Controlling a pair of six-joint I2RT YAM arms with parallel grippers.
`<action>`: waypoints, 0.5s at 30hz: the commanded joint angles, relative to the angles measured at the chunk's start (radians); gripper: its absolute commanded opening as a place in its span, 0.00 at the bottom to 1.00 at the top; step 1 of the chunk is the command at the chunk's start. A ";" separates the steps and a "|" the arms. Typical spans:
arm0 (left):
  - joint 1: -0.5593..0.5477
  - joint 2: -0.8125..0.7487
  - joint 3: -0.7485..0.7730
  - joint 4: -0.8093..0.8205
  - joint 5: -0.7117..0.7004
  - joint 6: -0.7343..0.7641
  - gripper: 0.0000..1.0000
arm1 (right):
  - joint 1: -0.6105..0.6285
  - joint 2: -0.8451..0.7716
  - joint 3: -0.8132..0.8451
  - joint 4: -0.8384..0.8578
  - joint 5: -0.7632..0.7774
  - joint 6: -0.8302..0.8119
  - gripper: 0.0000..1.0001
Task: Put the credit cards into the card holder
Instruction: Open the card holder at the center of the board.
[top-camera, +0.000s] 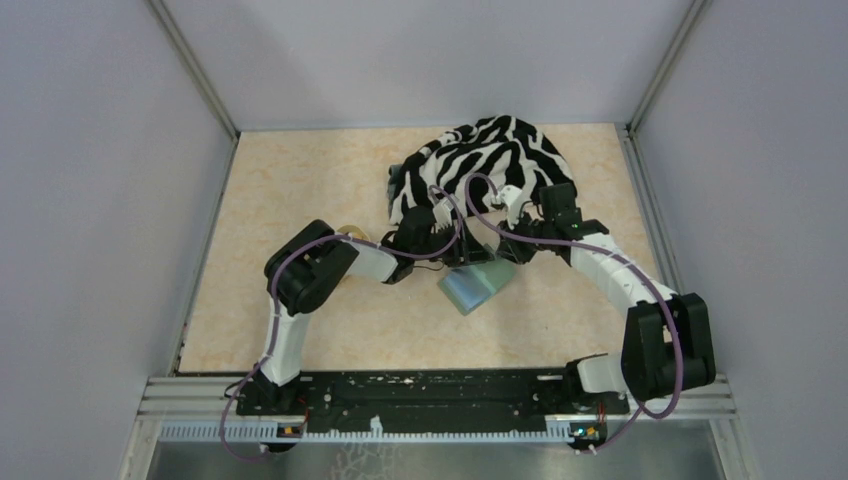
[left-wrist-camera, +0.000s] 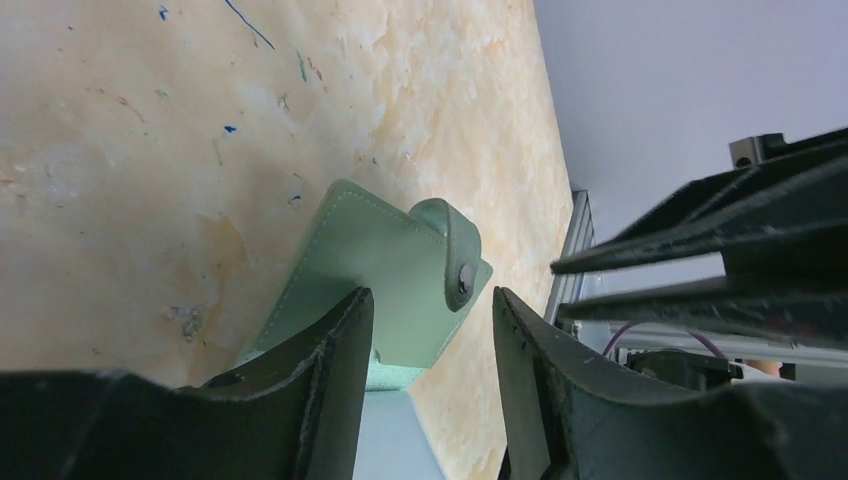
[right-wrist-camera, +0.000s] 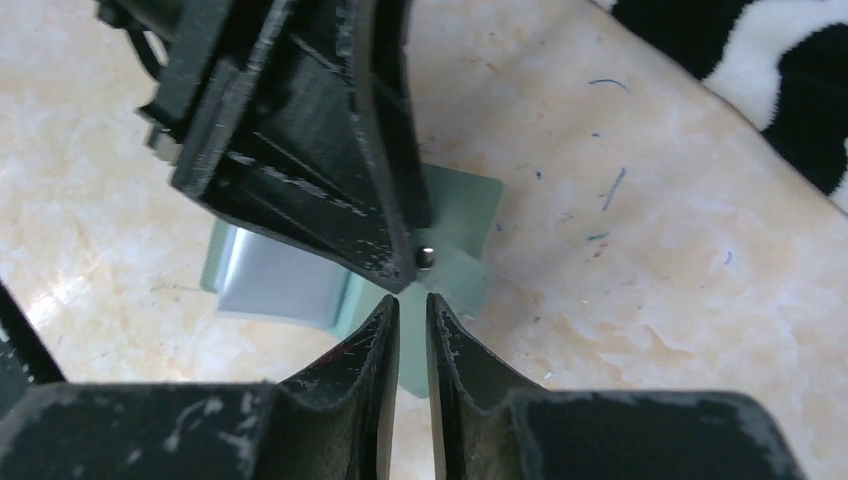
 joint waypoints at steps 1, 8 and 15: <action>0.013 0.015 -0.006 0.072 0.014 -0.031 0.53 | -0.033 0.055 0.069 0.005 0.025 0.032 0.14; 0.016 0.006 -0.007 0.072 0.012 -0.023 0.51 | -0.034 0.163 0.109 -0.056 -0.009 0.025 0.11; 0.019 0.019 0.013 0.080 0.031 -0.025 0.52 | -0.034 0.187 0.103 -0.053 0.049 0.024 0.11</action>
